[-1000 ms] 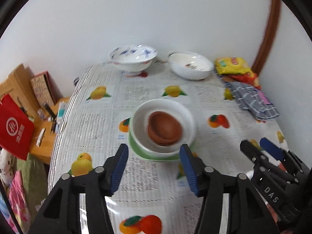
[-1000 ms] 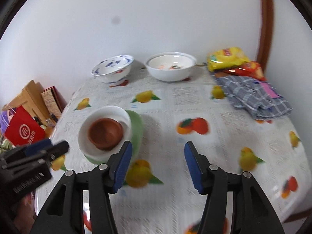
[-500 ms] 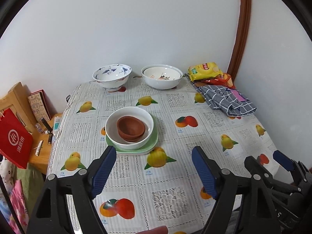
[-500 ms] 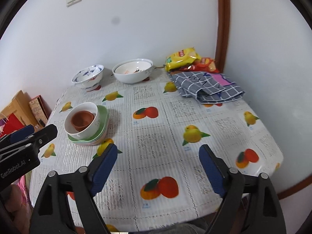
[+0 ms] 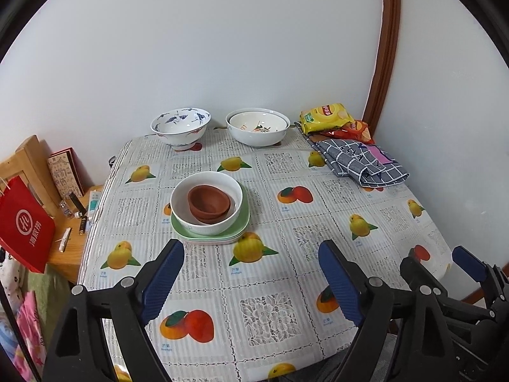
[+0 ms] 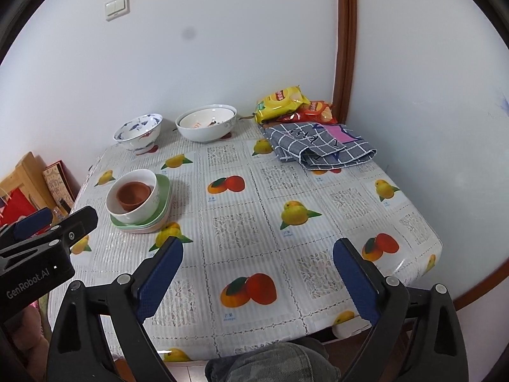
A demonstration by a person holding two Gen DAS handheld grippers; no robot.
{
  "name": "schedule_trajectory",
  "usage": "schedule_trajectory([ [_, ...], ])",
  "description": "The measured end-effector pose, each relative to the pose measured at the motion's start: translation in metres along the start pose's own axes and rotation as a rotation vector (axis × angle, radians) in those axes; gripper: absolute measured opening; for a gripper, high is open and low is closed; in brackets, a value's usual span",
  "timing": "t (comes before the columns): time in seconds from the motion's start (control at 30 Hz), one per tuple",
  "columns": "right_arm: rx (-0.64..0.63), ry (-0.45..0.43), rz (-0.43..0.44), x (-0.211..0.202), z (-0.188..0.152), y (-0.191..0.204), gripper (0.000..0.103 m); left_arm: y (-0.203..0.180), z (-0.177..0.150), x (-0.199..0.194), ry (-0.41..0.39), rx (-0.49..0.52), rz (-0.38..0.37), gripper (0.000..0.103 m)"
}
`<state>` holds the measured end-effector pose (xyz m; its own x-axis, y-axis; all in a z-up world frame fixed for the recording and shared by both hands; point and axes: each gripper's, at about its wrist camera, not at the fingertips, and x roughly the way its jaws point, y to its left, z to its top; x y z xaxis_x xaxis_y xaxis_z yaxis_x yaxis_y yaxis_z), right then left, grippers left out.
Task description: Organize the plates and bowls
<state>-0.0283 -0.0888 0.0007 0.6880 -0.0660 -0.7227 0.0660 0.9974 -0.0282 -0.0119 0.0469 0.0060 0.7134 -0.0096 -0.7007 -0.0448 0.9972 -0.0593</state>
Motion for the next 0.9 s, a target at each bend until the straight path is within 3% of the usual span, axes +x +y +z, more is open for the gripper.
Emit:
schedule_trajectory([
  [0.9, 0.026, -0.021, -0.018, -0.016, -0.004, -0.008, 0.095, -0.005, -0.002, -0.007, -0.004, 0.001, -0.003, 0.086],
])
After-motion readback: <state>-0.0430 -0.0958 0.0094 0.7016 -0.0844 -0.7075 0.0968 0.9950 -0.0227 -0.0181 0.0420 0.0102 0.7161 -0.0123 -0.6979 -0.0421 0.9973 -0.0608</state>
